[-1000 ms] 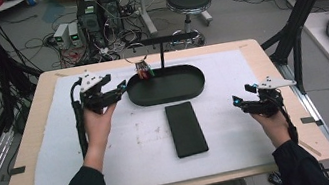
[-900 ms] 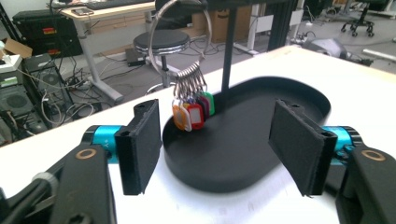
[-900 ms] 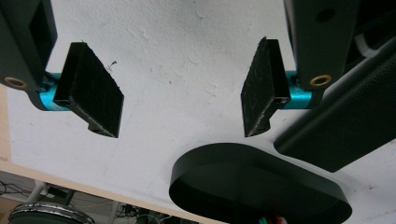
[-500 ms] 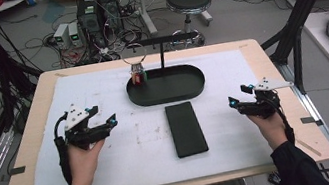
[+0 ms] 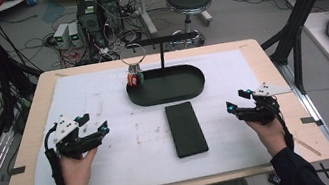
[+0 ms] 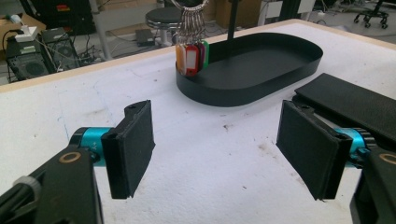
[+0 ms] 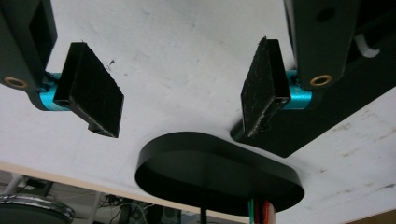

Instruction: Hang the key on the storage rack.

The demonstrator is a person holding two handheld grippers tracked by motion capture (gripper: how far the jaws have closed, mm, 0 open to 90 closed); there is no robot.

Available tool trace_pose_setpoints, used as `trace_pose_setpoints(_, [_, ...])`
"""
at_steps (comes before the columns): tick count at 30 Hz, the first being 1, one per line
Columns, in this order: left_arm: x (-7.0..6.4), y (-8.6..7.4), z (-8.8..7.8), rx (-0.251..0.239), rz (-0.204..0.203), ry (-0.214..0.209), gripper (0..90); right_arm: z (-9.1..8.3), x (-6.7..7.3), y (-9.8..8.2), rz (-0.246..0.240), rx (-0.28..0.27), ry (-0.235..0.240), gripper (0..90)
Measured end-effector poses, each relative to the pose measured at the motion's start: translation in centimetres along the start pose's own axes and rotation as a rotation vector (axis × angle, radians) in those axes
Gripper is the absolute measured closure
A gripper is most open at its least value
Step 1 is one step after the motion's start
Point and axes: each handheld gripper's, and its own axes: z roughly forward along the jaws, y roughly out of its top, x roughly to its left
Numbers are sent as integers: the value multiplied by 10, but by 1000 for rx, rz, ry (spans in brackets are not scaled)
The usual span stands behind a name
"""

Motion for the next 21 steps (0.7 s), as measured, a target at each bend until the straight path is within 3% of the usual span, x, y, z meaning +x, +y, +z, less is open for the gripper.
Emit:
trace_pose_setpoints(4, [-4,0,0,5,16,-1,272,3,15,0,-5,19,20,308])
trace_pose_setpoints(10, [-4,0,2,3,21,7,272,11,42,0,-52,69,75,369])
trace_pose_setpoints(21, [-5,1,2,-3,26,11,272,10,88,-13,26,171,76,372])
